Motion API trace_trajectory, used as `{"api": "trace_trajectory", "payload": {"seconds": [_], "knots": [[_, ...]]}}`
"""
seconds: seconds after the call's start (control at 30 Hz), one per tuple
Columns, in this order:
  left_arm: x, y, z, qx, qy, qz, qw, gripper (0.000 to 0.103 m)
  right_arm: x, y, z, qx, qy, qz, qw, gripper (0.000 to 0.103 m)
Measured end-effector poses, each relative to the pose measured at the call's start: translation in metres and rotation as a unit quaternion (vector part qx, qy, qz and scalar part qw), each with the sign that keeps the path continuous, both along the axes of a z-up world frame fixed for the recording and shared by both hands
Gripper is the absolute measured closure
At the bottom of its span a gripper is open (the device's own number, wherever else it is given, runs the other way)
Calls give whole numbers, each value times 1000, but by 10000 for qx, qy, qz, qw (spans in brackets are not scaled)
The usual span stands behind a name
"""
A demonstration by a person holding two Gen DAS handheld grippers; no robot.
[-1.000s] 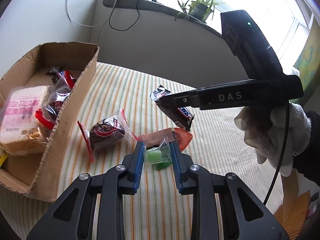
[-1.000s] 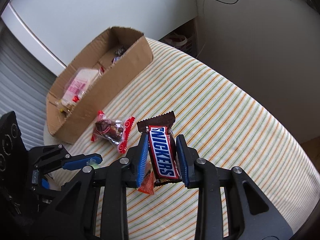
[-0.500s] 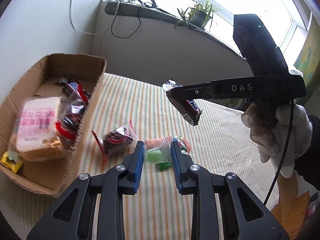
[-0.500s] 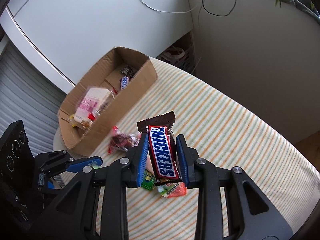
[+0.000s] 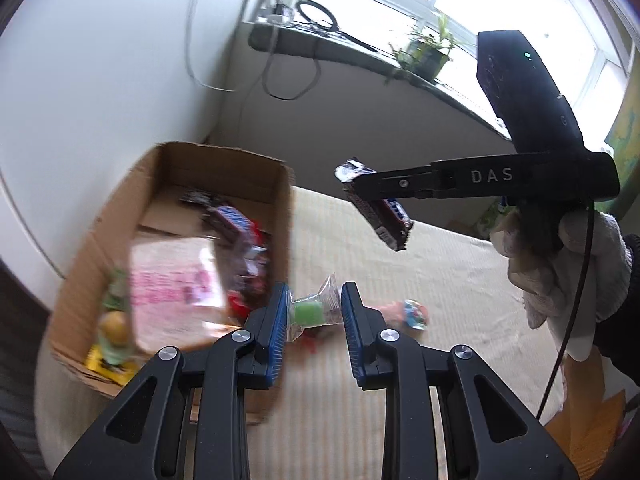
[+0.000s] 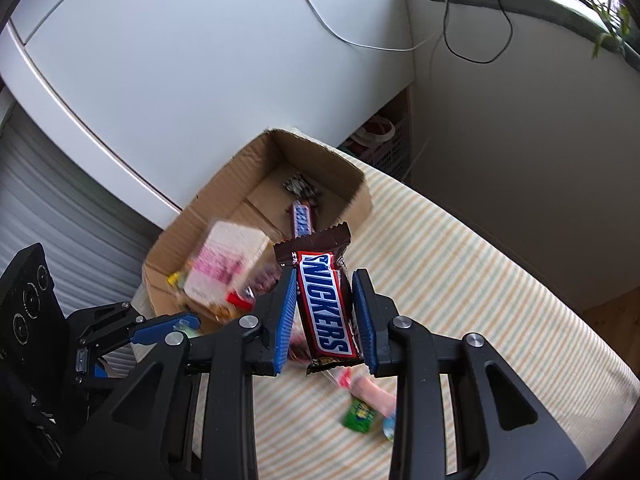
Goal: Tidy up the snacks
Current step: 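Drop the pale green candy into the box with the left tool while the right tool drops the Snickers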
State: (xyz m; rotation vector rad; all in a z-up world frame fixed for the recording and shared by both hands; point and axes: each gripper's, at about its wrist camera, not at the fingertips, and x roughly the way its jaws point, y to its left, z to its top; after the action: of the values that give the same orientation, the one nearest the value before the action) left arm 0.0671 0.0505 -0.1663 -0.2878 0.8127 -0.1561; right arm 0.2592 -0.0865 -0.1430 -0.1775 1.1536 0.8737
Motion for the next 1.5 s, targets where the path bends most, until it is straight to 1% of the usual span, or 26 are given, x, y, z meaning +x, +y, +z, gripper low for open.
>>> {"api": "trace_trajectory", "payload": {"seconds": [0.27, 0.5, 0.67, 0.93, 1.2, 1.23, 1.3, 1.33, 1.37, 1.43, 1.47, 1.5], "knots": [[0, 51, -7, 61, 187, 337, 9992, 78, 3, 53, -6, -136, -28, 90, 9999, 74], [-3, 77, -12, 127, 285, 481, 9984, 78, 2, 87, -19, -324, -52, 136, 9994, 74], [2, 89, -14, 166, 318, 513, 9980, 78, 2, 98, -21, -362, -44, 105, 9993, 74], [7, 92, -18, 168, 321, 499, 9981, 77, 5, 105, -25, -488, -16, 57, 9988, 73], [9, 94, -15, 129, 285, 540, 9981, 77, 7, 108, -23, -431, -17, 80, 9990, 73], [9, 94, -14, 118, 291, 544, 9980, 76, 7, 109, -22, -444, -27, 69, 9990, 73], [10, 94, -15, 108, 324, 564, 9978, 68, 7, 108, -19, -456, -36, 49, 9989, 73], [9, 95, -15, 103, 334, 586, 9977, 56, 7, 108, -18, -446, -38, 55, 9990, 73], [9, 96, -15, 82, 332, 597, 9976, 53, 7, 108, -17, -438, -40, 55, 9990, 73], [8, 96, -14, 71, 308, 608, 9977, 53, 7, 108, -15, -434, -64, 35, 9990, 71], [7, 96, -13, 76, 301, 613, 9976, 53, 7, 107, -14, -421, -78, 18, 9991, 60], [7, 96, -13, 82, 291, 625, 9976, 52, 7, 106, -13, -396, -103, -8, 9992, 53]]}}
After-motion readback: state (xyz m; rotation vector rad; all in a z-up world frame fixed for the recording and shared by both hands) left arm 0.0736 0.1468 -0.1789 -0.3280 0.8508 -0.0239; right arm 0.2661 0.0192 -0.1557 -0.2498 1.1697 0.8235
